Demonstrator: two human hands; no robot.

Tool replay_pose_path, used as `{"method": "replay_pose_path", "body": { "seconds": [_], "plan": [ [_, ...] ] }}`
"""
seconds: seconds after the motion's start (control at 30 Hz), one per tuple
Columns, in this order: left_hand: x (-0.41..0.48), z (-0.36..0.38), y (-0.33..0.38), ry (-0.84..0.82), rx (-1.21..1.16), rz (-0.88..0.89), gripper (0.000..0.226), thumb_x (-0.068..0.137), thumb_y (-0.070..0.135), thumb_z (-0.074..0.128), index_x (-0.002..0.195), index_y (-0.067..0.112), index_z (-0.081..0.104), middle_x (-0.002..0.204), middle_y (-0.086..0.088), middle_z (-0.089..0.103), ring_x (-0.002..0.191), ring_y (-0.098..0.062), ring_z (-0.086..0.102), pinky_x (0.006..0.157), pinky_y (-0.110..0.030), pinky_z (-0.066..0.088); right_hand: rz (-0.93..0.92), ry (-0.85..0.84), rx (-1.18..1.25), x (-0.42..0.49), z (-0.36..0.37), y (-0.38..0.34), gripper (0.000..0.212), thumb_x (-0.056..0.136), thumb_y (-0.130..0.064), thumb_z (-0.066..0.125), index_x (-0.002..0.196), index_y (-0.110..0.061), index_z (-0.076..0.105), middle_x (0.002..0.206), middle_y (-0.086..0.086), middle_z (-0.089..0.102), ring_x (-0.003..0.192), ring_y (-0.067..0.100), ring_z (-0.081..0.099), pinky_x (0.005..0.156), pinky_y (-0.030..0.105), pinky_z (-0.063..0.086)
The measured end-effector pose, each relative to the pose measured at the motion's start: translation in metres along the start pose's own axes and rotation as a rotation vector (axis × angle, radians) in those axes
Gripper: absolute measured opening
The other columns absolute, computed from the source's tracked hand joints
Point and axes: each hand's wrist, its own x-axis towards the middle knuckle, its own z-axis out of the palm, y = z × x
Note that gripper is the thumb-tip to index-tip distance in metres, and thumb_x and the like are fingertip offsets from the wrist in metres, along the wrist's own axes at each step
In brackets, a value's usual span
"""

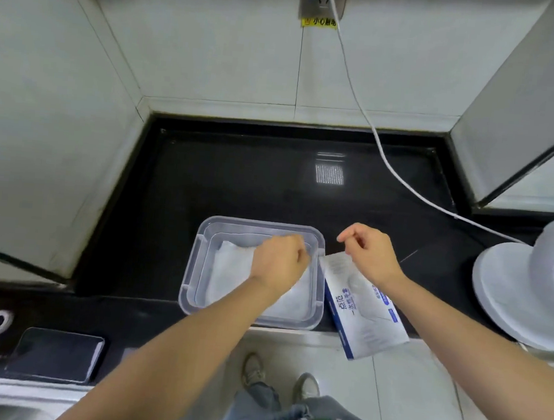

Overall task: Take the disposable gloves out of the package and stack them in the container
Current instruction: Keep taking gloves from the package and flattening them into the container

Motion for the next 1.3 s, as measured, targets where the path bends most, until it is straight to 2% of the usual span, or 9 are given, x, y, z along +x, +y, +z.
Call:
{"method": "replay_pose_path", "body": {
  "seconds": [0.13,0.27,0.4,0.53,0.83,1.0,1.1,1.2,1.3],
  "plan": [
    [-0.009,0.017,0.052,-0.061,-0.127,0.085,0.017,0.095,0.026,0.049,0.097,0.015,0.063,0.086,-0.008,0.069,0.082,-0.028,0.063,0.066,-0.033,0.047,0.05,-0.09,-0.211,-0.018,-0.006,0.046,0.019,0.092,-0.014,0.055,0.082,-0.026,0.066,0.079,-0.004,0.067,0.069,0.015,0.062,0.066,0.032,0.051],
    [-0.019,0.04,0.078,-0.178,-0.079,0.12,0.024,0.096,0.024,0.046,0.114,0.011,0.055,0.1,-0.013,0.068,0.092,-0.031,0.062,0.071,-0.036,0.047,0.092,-0.366,-0.463,-0.034,0.002,0.069,0.026,0.085,-0.023,0.06,0.111,-0.027,0.056,0.101,-0.001,0.049,0.086,0.02,0.059,0.075,0.037,0.052],
    [-0.025,0.057,0.091,-0.271,-0.064,0.095,0.028,0.095,0.014,0.047,0.121,0.004,0.044,0.112,-0.017,0.063,0.101,-0.035,0.061,0.072,-0.037,0.043,0.015,-0.322,-0.591,-0.043,0.004,0.073,0.028,0.083,-0.023,0.061,0.111,-0.022,0.056,0.096,-0.003,0.042,0.071,0.018,0.052,0.058,0.032,0.044],
    [-0.028,0.071,0.098,-0.335,-0.151,-0.045,0.032,0.096,0.012,0.049,0.125,0.003,0.039,0.121,-0.017,0.056,0.109,-0.037,0.057,0.078,-0.038,0.043,0.022,-0.26,-0.624,-0.048,0.003,0.07,0.019,0.087,-0.02,0.061,0.106,-0.019,0.065,0.097,-0.005,0.042,0.073,0.018,0.052,0.061,0.027,0.035],
    [-0.043,0.106,0.085,-0.392,-0.189,-0.201,0.076,0.089,0.027,0.066,0.146,0.014,0.016,0.133,-0.012,0.032,0.108,-0.03,0.058,0.082,-0.036,0.048,0.109,-0.204,-0.144,-0.046,-0.002,0.074,0.027,0.089,-0.014,0.063,0.069,-0.033,0.064,0.098,-0.004,0.055,0.083,0.015,0.059,0.083,0.029,0.049],
    [-0.041,0.105,0.083,-0.35,-0.214,-0.184,0.072,0.085,0.027,0.071,0.14,0.017,0.026,0.13,-0.009,0.038,0.108,-0.029,0.058,0.079,-0.031,0.046,0.151,-0.023,0.339,-0.051,-0.015,0.08,0.007,0.095,-0.01,0.057,0.096,-0.015,0.063,0.102,0.002,0.065,0.095,0.019,0.064,0.079,0.024,0.052],
    [-0.04,0.106,0.084,-0.345,-0.174,-0.17,0.075,0.086,0.029,0.07,0.142,0.015,0.024,0.132,-0.011,0.038,0.11,-0.03,0.057,0.084,-0.034,0.047,0.228,-0.08,0.31,-0.053,-0.013,0.083,0.016,0.091,-0.019,0.067,0.104,-0.011,0.06,0.097,0.001,0.064,0.089,0.018,0.063,0.08,0.028,0.053],
    [-0.039,0.108,0.083,-0.36,-0.145,-0.162,0.079,0.086,0.031,0.07,0.145,0.013,0.02,0.135,-0.011,0.037,0.112,-0.03,0.057,0.088,-0.035,0.047,0.202,-0.143,0.129,-0.049,-0.016,0.076,0.02,0.091,-0.016,0.064,0.075,-0.004,0.061,0.073,0.004,0.057,0.069,0.017,0.049,0.064,0.028,0.043],
    [-0.038,0.108,0.082,-0.358,-0.122,-0.143,0.084,0.086,0.034,0.069,0.149,0.012,0.017,0.136,-0.011,0.038,0.115,-0.03,0.055,0.092,-0.035,0.047,0.133,-0.029,0.334,-0.043,-0.029,0.053,0.033,0.096,-0.022,0.054,0.071,-0.002,0.05,0.07,0.007,0.047,0.067,0.015,0.04,0.062,0.03,0.036]
  ]
}}
